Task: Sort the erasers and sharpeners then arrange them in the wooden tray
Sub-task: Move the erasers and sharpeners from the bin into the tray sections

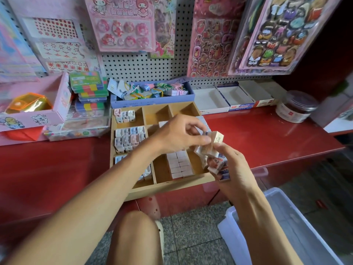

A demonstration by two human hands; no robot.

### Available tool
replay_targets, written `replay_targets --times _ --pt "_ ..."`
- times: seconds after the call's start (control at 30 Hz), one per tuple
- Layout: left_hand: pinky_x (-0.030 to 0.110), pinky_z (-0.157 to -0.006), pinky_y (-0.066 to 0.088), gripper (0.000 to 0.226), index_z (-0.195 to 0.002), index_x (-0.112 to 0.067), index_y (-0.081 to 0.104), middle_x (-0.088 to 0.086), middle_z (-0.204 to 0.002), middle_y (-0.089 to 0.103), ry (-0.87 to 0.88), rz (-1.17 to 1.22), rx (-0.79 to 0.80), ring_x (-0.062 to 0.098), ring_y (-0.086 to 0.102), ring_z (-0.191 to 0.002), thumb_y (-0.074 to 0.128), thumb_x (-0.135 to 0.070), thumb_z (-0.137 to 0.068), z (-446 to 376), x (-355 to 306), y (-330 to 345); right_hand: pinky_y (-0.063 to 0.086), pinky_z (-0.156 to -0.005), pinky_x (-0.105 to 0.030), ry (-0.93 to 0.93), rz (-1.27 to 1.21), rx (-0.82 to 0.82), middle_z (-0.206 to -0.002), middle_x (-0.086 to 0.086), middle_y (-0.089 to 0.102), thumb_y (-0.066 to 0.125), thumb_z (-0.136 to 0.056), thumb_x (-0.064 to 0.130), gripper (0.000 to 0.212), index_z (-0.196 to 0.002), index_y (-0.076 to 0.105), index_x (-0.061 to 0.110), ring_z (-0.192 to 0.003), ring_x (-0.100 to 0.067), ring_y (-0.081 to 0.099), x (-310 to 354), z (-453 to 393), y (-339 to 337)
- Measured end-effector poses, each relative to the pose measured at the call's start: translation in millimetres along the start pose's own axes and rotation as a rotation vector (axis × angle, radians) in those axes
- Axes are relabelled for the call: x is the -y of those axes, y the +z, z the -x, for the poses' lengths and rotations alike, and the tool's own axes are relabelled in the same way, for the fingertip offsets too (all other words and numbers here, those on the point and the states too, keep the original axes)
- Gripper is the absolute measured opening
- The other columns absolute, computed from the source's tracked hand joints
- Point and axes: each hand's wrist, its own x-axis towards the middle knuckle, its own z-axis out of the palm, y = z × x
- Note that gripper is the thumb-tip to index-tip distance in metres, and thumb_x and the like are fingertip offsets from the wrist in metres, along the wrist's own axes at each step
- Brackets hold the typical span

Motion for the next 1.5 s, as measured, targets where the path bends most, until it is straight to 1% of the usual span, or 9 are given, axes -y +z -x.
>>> replay_targets --times 0.2,0.27,0.4,0.63,0.77,0.97,1.17,1.33,1.5 --pt "0.040 -0.067 0.059 0.024 -0.099 -0.014 0.069 0.020 -0.095 0.070 -0.015 0.073 0.014 0.021 0.064 -0.072 0.073 0.002 -0.081 -16.0 -5.0 -1.0 0.029 -0.042 -0.018 -0.072 0.074 -0.043 -0.080 -0.011 0.061 0.066 -0.088 0.005 0.010 -0.095 0.073 0.006 -0.050 -0.009 0.042 12.0 -9.9 -3.7" --pt "0.046 -0.074 0.057 0.027 -0.097 -0.016 0.067 0.013 -0.090 0.071 -0.010 0.020 -0.076 0.019 0.062 -0.072 0.077 -0.001 -0.076 -25.3 -2.4 -6.6 0.025 -0.050 -0.023 -0.089 0.093 -0.075 -0.079 -0.008 0.065 0.070 -0.084 0.006 0.012 -0.093 0.075 0.010 -0.053 -0.010 0.042 13.7 -15.6 -7.1" --pt "0.028 -0.071 0.052 0.028 -0.092 -0.022 0.067 -0.008 -0.079 0.065 -0.058 -0.232 -0.179 0.010 0.060 -0.070 0.076 -0.003 -0.073 -49.5 5.9 -24.5 0.023 -0.048 -0.022 -0.066 0.079 -0.137 -0.073 -0.004 0.064 0.069 -0.086 0.006 0.008 -0.093 0.071 0.011 -0.051 -0.009 0.042 13.8 -26.0 -18.2" --pt "0.038 -0.075 0.053 0.015 -0.086 -0.023 0.067 -0.006 -0.090 0.063 -0.163 -0.643 -0.191 0.019 0.062 -0.091 0.074 -0.012 -0.079 -79.8 39.9 -17.4 0.023 -0.053 -0.028 -0.046 0.056 -0.141 -0.071 -0.005 0.054 0.073 -0.081 0.012 0.007 -0.088 0.070 0.011 -0.051 -0.011 0.041 6.9 -33.0 -37.6" --pt "0.031 -0.073 0.037 0.013 -0.088 -0.024 0.063 -0.008 -0.091 0.056 -0.131 -0.739 -0.229 0.017 0.052 -0.087 0.070 -0.014 -0.083 -87.7 48.7 -7.2 0.027 -0.059 -0.029 -0.045 0.080 -0.130 -0.067 -0.006 0.053 0.078 -0.073 0.015 0.016 -0.088 0.072 0.011 -0.051 -0.012 0.041 12.1 -34.0 -40.8" --pt "0.035 -0.083 0.037 0.012 -0.086 -0.025 0.065 -0.007 -0.089 0.059 -0.130 -0.780 -0.225 0.022 0.058 -0.092 0.071 -0.015 -0.080 -94.0 59.3 -4.3 0.017 -0.058 -0.031 -0.077 0.111 -0.095 -0.079 -0.015 0.058 0.083 -0.065 0.018 0.025 -0.088 0.075 0.014 -0.051 -0.012 0.041 16.6 -33.3 -40.2" --pt "0.039 -0.092 0.048 0.044 -0.118 -0.022 0.063 -0.003 -0.110 0.062 -0.100 -0.661 -0.179 0.019 0.059 -0.105 0.077 -0.028 -0.077 -89.6 53.1 -13.0 0.021 -0.046 -0.023 -0.091 0.170 -0.073 -0.075 -0.009 0.065 0.082 -0.059 0.024 0.034 -0.090 0.074 0.013 -0.049 -0.010 0.041 15.2 -32.0 -34.0" --pt "0.033 -0.079 0.055 0.035 -0.097 -0.032 0.072 -0.010 -0.087 0.070 0.005 -0.059 -0.134 0.012 0.067 -0.081 0.068 -0.059 -0.074 -53.2 16.1 -13.2 0.027 -0.038 -0.018 -0.101 0.319 -0.055 -0.068 -0.003 0.065 0.084 -0.068 0.017 0.023 -0.089 0.073 0.015 -0.047 -0.010 0.042 16.6 -30.0 -17.7" --pt "0.021 -0.065 0.052 0.018 -0.099 -0.009 0.076 0.002 -0.094 0.075 0.062 -0.015 0.074 0.007 0.067 -0.071 0.074 -0.020 -0.085 -29.4 -2.1 -16.3 0.029 -0.036 -0.016 -0.117 0.368 -0.027 -0.063 -0.002 0.064 0.081 -0.076 0.011 0.017 -0.090 0.073 0.009 -0.042 -0.006 0.044 16.4 -24.8 5.3"
